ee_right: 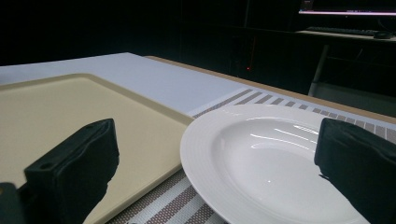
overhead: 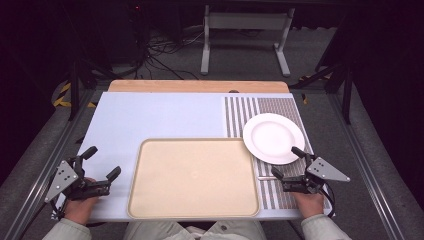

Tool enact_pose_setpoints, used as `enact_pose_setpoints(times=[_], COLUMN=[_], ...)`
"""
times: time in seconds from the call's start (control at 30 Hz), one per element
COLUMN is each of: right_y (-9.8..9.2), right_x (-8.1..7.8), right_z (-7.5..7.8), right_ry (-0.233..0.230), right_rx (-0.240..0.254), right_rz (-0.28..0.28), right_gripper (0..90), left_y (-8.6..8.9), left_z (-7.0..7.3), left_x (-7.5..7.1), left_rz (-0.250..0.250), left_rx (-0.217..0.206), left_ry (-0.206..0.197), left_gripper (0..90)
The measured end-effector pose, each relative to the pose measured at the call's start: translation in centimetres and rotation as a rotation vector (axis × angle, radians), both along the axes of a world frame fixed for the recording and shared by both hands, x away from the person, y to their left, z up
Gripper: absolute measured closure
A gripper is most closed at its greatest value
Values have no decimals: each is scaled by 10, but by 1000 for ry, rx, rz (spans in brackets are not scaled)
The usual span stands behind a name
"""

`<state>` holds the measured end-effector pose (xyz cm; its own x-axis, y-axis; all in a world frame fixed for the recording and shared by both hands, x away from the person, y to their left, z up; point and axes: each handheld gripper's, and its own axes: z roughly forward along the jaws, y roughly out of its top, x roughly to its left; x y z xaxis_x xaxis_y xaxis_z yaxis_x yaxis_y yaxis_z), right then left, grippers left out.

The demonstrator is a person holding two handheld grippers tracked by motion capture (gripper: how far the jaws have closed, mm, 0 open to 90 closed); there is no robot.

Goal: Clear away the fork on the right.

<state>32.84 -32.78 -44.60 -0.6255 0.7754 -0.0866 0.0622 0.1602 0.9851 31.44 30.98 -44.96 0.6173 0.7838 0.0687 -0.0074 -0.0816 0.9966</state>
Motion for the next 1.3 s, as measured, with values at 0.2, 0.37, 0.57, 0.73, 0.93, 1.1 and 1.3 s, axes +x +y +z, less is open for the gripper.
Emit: enact_pose_setpoints(times=[0.2,0.37,0.57,0.73,0.93,1.1,1.3], right_y=[0,-1,-1,1,2,2,-1], right_x=[0,2,6,16,23,27,28], right_z=[0,4,18,27,35,47,65], right_ry=[-3,-3,3,29,47,74,125], right_rx=[-5,14,-12,-8,-28,-71,-195], right_rz=[2,20,32,53,82,98,166], right_gripper=[3,9,15,12,0,27,92], left_y=[0,0,1,1,1,1,0], left_z=[0,0,0,0,0,0,0], left_x=[0,0,-1,-1,-1,0,0], left_rz=[0,2,6,9,10,9,5], left_rx=[0,-4,3,1,4,2,2], left_ry=[1,2,1,2,5,4,3], left_gripper=[0,0,0,0,0,0,0])
